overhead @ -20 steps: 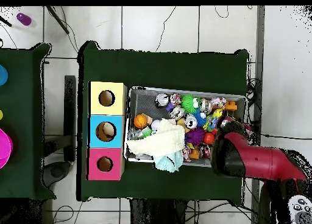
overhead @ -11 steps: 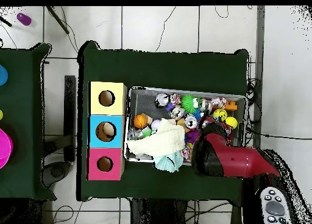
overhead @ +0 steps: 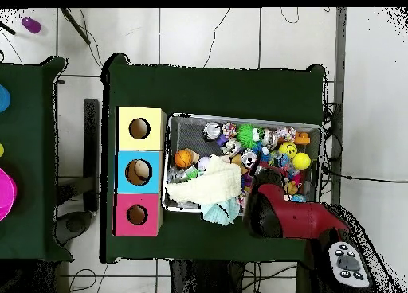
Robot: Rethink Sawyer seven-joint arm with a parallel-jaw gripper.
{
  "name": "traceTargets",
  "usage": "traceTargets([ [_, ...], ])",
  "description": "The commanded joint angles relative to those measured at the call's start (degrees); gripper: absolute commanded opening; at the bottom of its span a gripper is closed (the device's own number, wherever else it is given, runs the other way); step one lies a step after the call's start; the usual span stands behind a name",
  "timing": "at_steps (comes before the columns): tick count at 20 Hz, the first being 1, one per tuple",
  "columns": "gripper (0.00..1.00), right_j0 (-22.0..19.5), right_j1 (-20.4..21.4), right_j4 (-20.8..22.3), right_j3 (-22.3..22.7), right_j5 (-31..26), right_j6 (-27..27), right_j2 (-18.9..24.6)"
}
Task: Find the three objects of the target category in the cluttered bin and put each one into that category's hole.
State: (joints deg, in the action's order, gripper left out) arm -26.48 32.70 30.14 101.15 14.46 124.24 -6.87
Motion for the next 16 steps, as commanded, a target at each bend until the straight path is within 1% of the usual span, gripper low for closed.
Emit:
traceTargets([
  [1,1.0,-3.2,-3.2,-0.2,2.2,2.4,7.3,1.2],
  [3,1.0,-4.0,-2.2,0.7,2.4,1.3,6.6,2.4],
  [4,1.0,-5.2,-2.3,1.7,2.3,1.1,6.2,3.3],
  [6,1.0,-6.2,-2.0,2.6,2.4,0.6,5.7,4.2],
  [10,1.0,-6.6,-1.6,2.8,2.2,0.3,4.9,4.2],
  [14,1.0,-7.5,-0.2,3.5,2.5,-1.3,4.3,5.0],
  [16,1.0,-7.7,-0.7,3.5,2.1,-1.3,4.2,5.3],
])
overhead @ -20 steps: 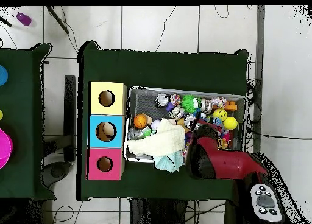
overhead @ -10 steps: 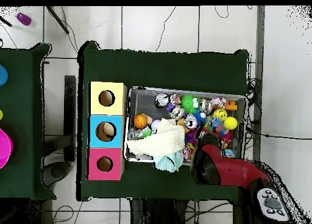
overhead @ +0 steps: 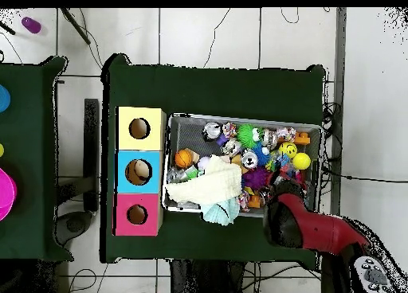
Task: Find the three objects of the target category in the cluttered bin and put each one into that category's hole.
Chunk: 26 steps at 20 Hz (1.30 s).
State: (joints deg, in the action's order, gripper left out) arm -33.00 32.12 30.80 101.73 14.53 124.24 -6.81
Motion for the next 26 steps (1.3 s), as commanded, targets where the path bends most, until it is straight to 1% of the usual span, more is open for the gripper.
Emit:
traceTargets([
  [1,1.0,-1.2,-0.4,2.9,1.3,-1.1,4.3,5.2],
  [4,1.0,-2.0,-1.9,3.0,0.9,-0.1,4.7,5.8],
  [7,1.0,-2.1,-3.0,3.1,0.8,0.6,4.6,5.4],
  [11,1.0,-1.3,-5.4,2.9,0.8,3.6,4.8,3.8],
  [14,1.0,-0.6,-8.2,2.6,0.4,6.6,4.8,2.3],
  [17,1.0,-0.7,-10.2,2.6,0.0,8.0,4.5,1.6],
  [20,1.0,-1.3,-11.9,3.0,-1.0,8.2,4.1,1.8],
  [23,1.0,-1.3,-12.5,3.2,-1.2,7.0,3.7,1.6],
  [25,1.0,-1.1,-13.8,2.9,-1.7,6.5,3.3,0.8],
  [26,1.0,-1.1,-15.3,2.8,-2.3,6.4,3.0,0.0],
])
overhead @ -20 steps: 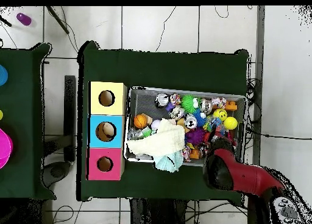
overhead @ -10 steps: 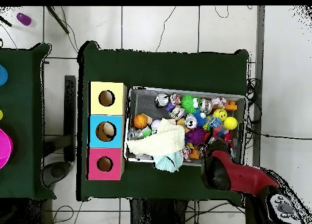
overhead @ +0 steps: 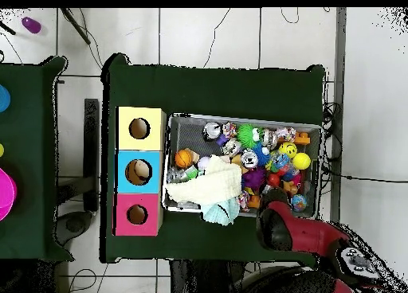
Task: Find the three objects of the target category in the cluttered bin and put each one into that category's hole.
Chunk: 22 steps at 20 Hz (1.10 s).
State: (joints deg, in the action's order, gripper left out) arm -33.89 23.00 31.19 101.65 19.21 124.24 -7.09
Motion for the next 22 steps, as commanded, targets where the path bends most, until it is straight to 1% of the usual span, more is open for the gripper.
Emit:
traceTargets([
  [1,1.0,-0.2,-6.5,2.5,-2.4,1.4,2.8,0.1],
  [4,1.0,-0.5,-7.1,3.2,-3.0,0.6,2.3,0.1],
  [7,1.0,-1.1,-6.1,4.0,-2.5,0.0,2.3,0.5],
  [12,1.0,-2.7,-0.7,5.8,-0.5,-4.6,2.0,3.0],
  [17,1.0,-3.3,2.1,7.0,-0.4,-6.7,2.0,4.4],
  [19,1.0,-4.0,4.8,7.4,0.4,-8.8,2.1,6.1],
  [22,1.0,-5.5,10.6,7.0,1.9,-13.8,1.4,9.9],
])
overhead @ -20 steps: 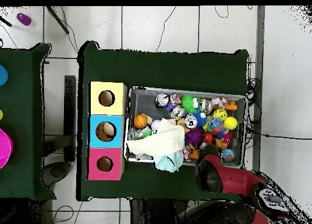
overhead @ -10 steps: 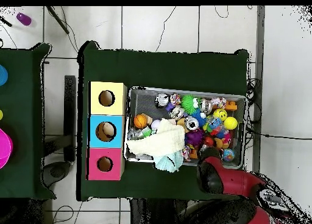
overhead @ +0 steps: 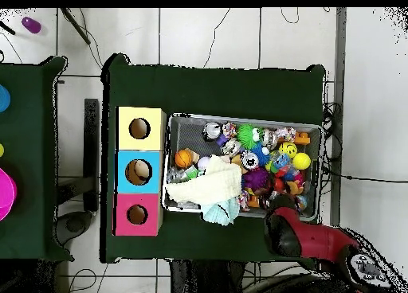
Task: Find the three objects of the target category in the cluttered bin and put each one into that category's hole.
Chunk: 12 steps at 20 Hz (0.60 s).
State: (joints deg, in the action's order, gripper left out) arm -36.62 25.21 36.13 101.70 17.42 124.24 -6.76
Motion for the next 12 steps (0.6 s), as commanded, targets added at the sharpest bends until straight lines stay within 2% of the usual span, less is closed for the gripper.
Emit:
traceTargets([
  [1,1.0,-3.0,9.3,2.0,2.1,-12.8,1.2,10.2],
  [5,1.0,-3.6,10.3,2.0,2.1,-14.2,0.7,11.6],
  [12,1.0,-2.4,8.5,3.2,0.9,-12.5,1.0,9.6],
])
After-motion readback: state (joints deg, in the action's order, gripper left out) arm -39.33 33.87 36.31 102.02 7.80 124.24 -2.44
